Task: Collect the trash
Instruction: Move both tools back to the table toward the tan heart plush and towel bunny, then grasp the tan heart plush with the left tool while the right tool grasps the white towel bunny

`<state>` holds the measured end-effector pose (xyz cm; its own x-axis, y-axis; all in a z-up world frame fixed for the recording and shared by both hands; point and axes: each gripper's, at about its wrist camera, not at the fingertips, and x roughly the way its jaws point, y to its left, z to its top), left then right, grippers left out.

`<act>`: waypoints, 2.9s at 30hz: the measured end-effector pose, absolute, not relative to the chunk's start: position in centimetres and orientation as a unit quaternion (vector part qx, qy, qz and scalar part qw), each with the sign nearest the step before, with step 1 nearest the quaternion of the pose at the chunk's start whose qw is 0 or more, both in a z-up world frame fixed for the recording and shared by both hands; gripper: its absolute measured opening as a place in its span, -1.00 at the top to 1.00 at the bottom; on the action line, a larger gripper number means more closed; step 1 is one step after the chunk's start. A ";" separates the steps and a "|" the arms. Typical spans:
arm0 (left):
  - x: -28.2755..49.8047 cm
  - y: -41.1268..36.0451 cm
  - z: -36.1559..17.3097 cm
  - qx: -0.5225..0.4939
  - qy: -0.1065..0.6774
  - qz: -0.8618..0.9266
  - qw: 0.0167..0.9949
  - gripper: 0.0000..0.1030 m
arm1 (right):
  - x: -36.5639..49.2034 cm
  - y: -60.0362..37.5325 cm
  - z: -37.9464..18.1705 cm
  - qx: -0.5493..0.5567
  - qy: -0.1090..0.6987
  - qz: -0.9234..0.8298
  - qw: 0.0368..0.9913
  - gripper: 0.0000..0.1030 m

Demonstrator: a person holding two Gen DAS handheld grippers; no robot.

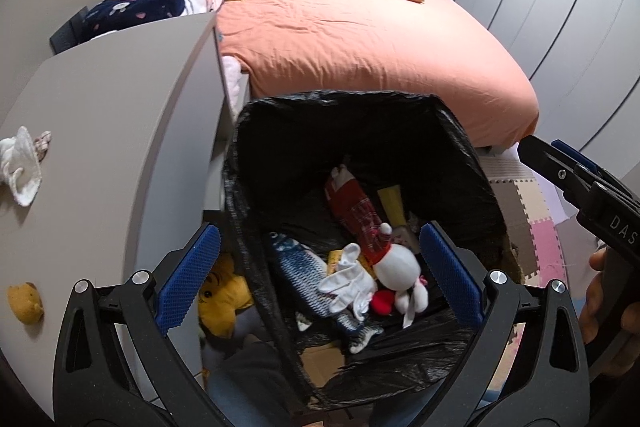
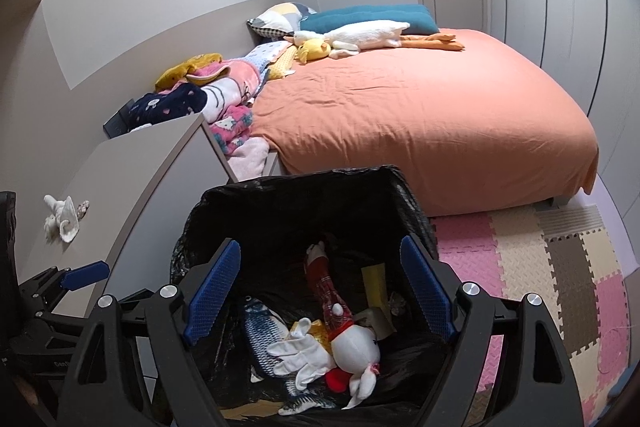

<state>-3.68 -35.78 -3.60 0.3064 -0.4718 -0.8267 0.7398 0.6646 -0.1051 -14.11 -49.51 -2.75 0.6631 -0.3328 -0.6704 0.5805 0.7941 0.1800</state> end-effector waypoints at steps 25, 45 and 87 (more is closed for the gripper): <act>0.8 -23.2 -2.5 0.108 0.445 -0.257 0.851 -0.88 | -5.0 -39.9 -2.7 0.147 0.342 -0.138 0.918 -0.60; 4.3 -14.1 -5.2 0.110 0.456 -0.146 0.871 -0.39 | 0.3 -33.7 -3.7 0.126 0.363 -0.059 0.922 -0.60; 14.5 -1.6 -3.7 0.007 0.458 -0.047 0.888 0.11 | 17.0 -20.6 -2.9 0.062 0.386 0.046 0.919 -0.60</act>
